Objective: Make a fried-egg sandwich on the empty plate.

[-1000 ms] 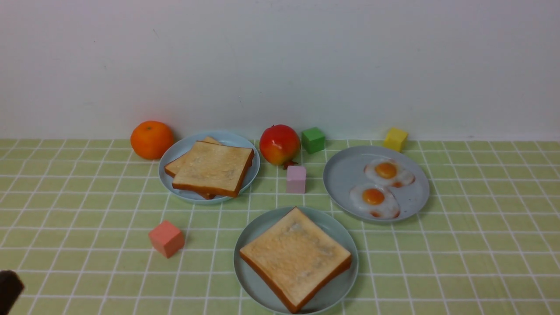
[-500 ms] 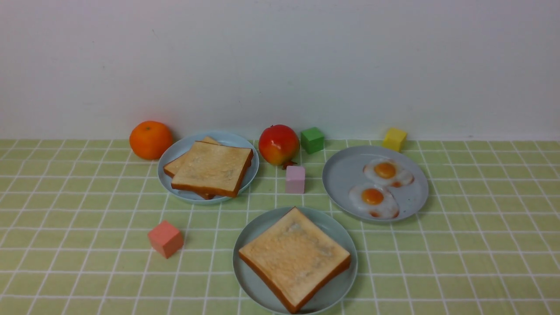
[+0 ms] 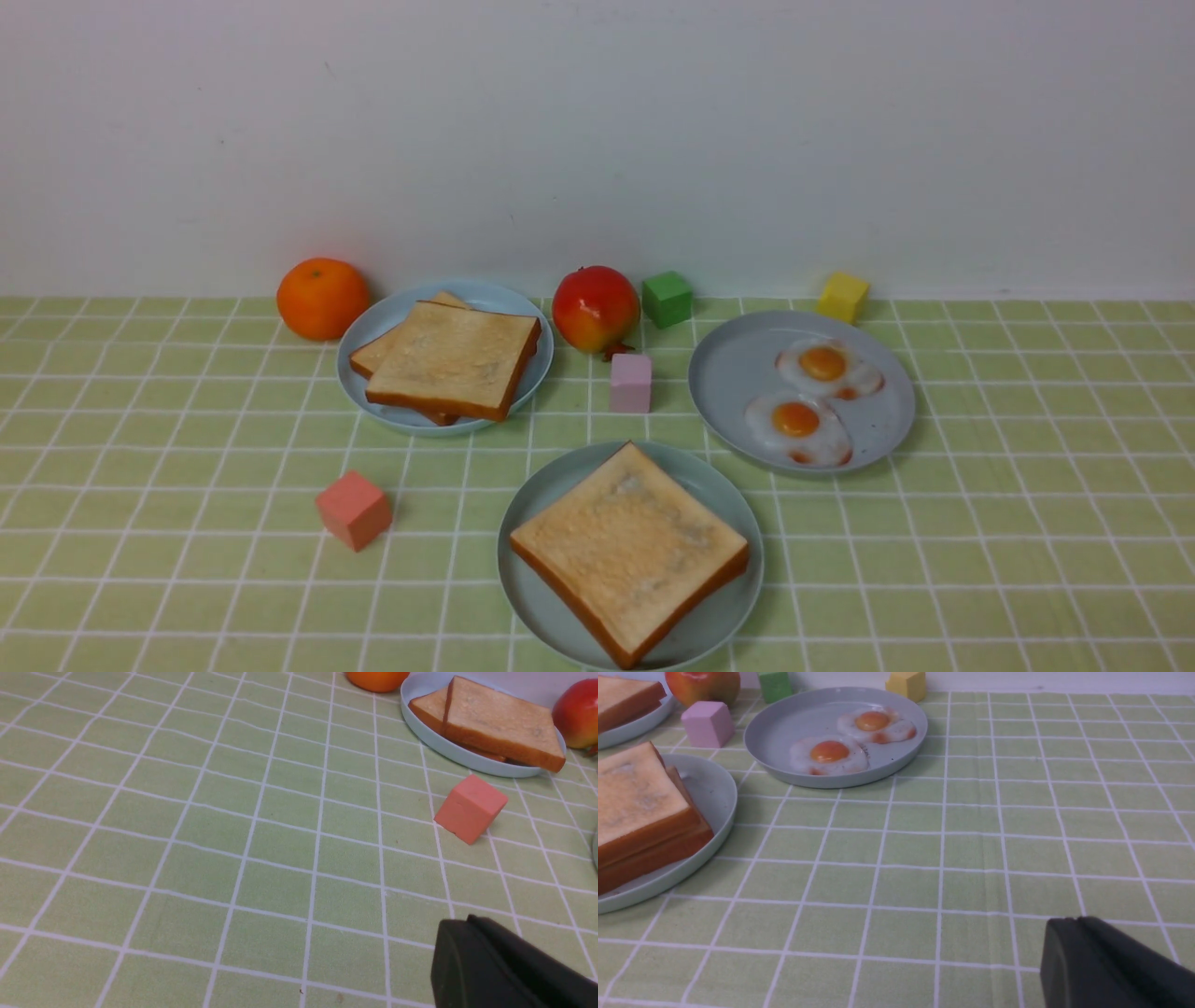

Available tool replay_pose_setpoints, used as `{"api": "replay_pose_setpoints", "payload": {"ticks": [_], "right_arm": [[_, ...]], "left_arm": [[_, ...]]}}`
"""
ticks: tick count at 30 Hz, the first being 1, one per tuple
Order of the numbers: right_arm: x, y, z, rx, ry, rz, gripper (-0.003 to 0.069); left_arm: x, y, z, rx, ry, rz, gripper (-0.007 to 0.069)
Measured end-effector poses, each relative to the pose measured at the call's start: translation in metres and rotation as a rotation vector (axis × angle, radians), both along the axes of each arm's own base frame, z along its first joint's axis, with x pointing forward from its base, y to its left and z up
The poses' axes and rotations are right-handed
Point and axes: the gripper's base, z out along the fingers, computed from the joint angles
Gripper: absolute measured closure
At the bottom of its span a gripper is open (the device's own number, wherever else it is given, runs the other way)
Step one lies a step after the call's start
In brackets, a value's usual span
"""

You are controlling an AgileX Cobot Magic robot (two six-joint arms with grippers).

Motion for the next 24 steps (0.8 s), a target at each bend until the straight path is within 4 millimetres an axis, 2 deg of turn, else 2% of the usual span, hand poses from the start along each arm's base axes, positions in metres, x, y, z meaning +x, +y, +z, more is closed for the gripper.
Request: {"api": "replay_pose_setpoints", "payload": {"ticks": [24], "right_arm": [[0.0, 0.0001, 0.0, 0.002, 0.0, 0.0, 0.0594]], "left_arm": [[0.0, 0.0, 0.0, 0.0, 0.0, 0.0, 0.0638]]}}
